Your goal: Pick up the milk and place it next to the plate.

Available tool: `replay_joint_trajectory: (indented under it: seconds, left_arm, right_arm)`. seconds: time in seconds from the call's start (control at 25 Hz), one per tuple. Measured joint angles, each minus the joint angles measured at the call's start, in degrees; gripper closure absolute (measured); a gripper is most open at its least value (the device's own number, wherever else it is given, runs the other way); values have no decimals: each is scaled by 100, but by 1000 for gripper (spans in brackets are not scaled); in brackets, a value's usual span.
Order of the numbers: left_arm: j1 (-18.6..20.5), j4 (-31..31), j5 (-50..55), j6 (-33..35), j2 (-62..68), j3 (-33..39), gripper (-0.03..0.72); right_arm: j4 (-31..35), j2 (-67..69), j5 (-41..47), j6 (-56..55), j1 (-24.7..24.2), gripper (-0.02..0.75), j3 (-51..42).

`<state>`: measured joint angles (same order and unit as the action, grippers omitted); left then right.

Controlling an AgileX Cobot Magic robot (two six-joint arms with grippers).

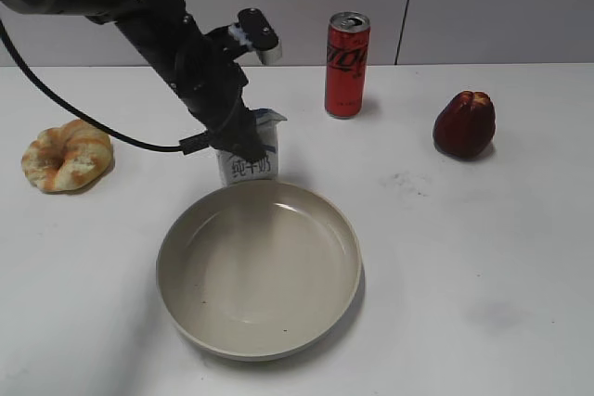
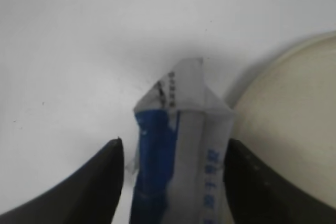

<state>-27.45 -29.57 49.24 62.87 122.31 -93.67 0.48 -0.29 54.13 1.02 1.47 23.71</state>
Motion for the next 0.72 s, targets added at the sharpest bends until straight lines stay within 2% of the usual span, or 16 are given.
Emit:
replay_joint_trajectory:
  seconds: [0.2,0.44,0.56,0.72]
  left_arm:
    - [0,0,0,0,-140,0,132]
    - [24,20,-166,-104,-986,0,112]
    - [134,144,-136,-795,-1541,0,111]
    - [535,486,407,-2082,-2333,0,111]
  right_arm:
    - [0,0,0,0,0,272,0]
    - [0,0,0,0,0,272,0]
    - [0,0,0,0,0,272,0]
    - [0,0,0,0,0,272,0]
